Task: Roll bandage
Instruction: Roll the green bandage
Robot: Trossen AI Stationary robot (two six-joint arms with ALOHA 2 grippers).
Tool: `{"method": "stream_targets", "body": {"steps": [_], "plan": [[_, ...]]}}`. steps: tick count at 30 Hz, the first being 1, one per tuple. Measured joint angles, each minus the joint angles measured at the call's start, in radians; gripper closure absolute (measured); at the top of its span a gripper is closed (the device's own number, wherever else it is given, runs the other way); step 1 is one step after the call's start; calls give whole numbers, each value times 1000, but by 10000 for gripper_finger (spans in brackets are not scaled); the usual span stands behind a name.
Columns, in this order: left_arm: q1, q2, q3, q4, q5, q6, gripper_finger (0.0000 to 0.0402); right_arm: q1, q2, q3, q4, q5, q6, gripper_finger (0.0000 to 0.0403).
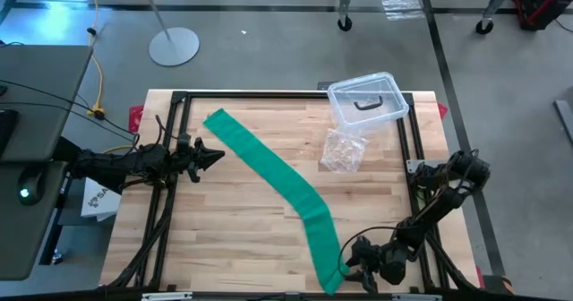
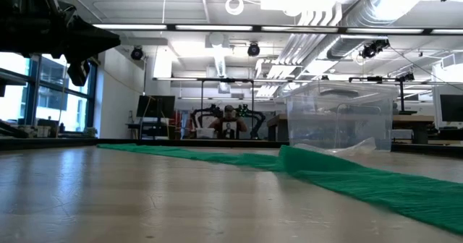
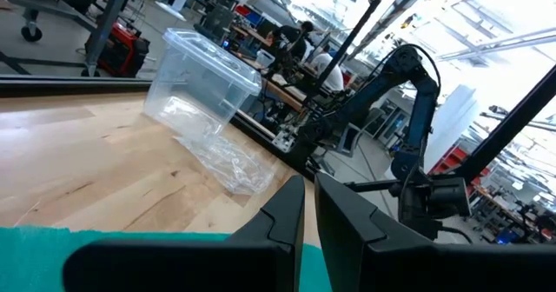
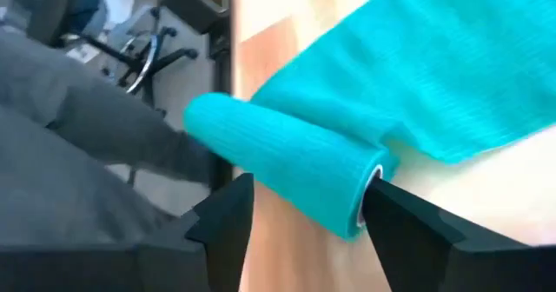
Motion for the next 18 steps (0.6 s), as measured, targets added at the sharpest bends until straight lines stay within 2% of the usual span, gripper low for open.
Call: {"method": "stream_targets", "body": {"steps": [8, 14, 16, 18], "plan": [[0, 0, 0, 1, 0, 0, 373, -27, 88, 4, 138, -47, -57, 267], [0, 0, 0, 0, -1, 0, 373, -36, 83, 3, 163, -55, -43, 346], [0, 0, 0, 0, 0, 0, 373, -41, 77, 2, 165, -75, -30, 380], [0, 0, 0, 1, 0, 0, 373, -52, 63, 1, 162, -132, -33, 393]]}}
